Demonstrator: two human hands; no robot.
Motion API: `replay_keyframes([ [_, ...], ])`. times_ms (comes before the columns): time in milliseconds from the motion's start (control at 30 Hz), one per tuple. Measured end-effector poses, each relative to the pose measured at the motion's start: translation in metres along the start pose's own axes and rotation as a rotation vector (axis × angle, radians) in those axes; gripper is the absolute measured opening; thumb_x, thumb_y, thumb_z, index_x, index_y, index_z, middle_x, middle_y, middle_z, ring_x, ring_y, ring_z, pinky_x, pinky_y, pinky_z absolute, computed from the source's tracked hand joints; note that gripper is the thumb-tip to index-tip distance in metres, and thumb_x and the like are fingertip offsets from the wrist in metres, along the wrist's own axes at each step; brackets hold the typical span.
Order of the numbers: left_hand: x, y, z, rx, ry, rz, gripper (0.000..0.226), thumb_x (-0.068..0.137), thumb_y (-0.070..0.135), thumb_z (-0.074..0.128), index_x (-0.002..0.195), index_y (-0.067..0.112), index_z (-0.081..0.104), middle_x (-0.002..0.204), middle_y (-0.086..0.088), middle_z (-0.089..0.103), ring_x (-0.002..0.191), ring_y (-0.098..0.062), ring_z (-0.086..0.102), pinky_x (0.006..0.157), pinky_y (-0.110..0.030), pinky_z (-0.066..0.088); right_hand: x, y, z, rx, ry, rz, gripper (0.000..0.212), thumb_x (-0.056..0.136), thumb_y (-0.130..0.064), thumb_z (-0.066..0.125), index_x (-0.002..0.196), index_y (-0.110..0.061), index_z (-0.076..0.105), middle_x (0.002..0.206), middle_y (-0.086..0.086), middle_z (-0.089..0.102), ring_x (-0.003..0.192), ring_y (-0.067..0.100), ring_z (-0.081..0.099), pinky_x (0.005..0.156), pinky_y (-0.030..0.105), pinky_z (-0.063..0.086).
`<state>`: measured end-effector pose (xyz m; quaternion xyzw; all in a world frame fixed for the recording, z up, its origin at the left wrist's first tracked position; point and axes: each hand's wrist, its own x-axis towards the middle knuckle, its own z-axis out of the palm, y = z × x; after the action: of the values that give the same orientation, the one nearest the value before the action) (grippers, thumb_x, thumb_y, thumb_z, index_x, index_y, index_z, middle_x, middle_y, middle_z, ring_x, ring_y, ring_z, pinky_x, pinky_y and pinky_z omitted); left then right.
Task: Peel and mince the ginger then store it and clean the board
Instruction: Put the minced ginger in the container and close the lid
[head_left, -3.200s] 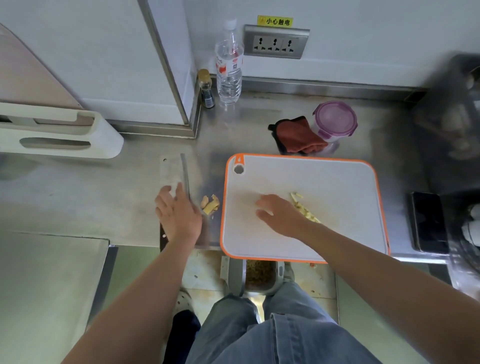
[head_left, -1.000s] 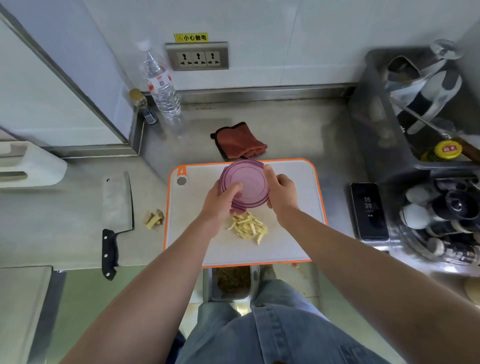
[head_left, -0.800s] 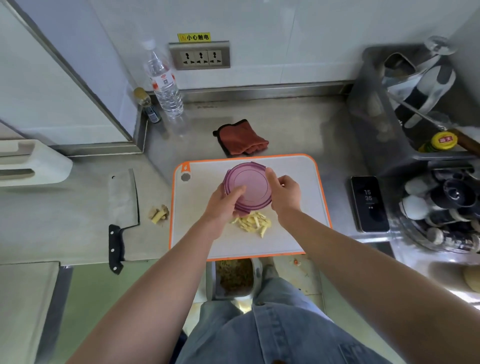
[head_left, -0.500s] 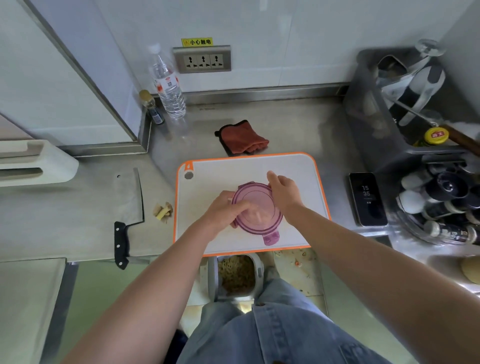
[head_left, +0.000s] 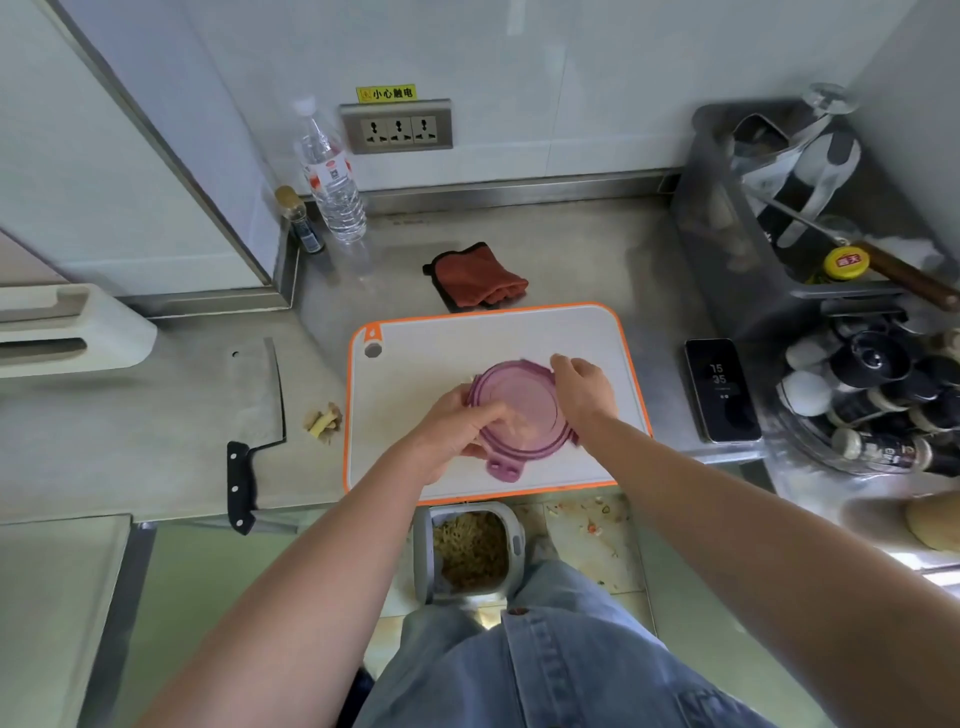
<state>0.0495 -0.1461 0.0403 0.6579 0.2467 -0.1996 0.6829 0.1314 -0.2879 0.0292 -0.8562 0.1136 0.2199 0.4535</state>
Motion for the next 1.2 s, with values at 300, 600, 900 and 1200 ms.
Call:
replay_keyframes([
  [300,-0.004,0.000,0.003,0.023,0.011,-0.020,0.037,0.076,0.033,0.075,0.108,0.017,0.066,0.091,-0.011,0.070,0.066,-0.022,0.060,0.051,-0.024,0.048,-0.004,-0.003,-0.003,0.025,-0.098,-0.061,0.033,0.086,-0.019,0.040,0.056,-0.017,0.026,0.058,0.002,0.027,0.054,0.018,0.020,0.052,0.028,0.017],
  [600,-0.003,-0.001,0.008,-0.067,-0.034,-0.038,0.011,0.086,0.019,0.065,0.096,0.014,0.067,0.080,-0.001,0.072,0.077,-0.019,0.065,0.076,-0.034,0.056,0.002,0.003,-0.012,0.070,-0.026,0.039,0.025,0.088,-0.023,0.042,0.065,-0.014,0.047,0.065,0.003,0.046,0.060,0.022,0.039,0.055,0.029,0.031],
  [900,-0.006,0.002,0.013,0.136,-0.060,-0.087,0.040,0.079,0.034,0.063,0.109,0.008,0.069,0.096,-0.002,0.068,0.084,-0.011,0.056,0.069,-0.026,0.044,-0.004,-0.004,-0.009,-0.082,-0.230,-0.177,0.036,0.087,-0.016,0.045,0.056,-0.017,0.025,0.057,0.001,0.024,0.056,0.017,0.021,0.055,0.031,0.017],
  [1200,-0.004,-0.001,0.007,-0.023,0.103,-0.097,0.026,0.082,0.029,0.067,0.106,0.022,0.061,0.106,-0.005,0.063,0.094,-0.020,0.060,0.071,-0.036,0.057,-0.002,0.000,-0.004,-0.145,-0.128,-0.382,0.009,0.088,-0.031,0.054,0.090,-0.023,0.056,0.094,0.000,0.056,0.086,0.019,0.055,0.083,0.041,0.047],
])
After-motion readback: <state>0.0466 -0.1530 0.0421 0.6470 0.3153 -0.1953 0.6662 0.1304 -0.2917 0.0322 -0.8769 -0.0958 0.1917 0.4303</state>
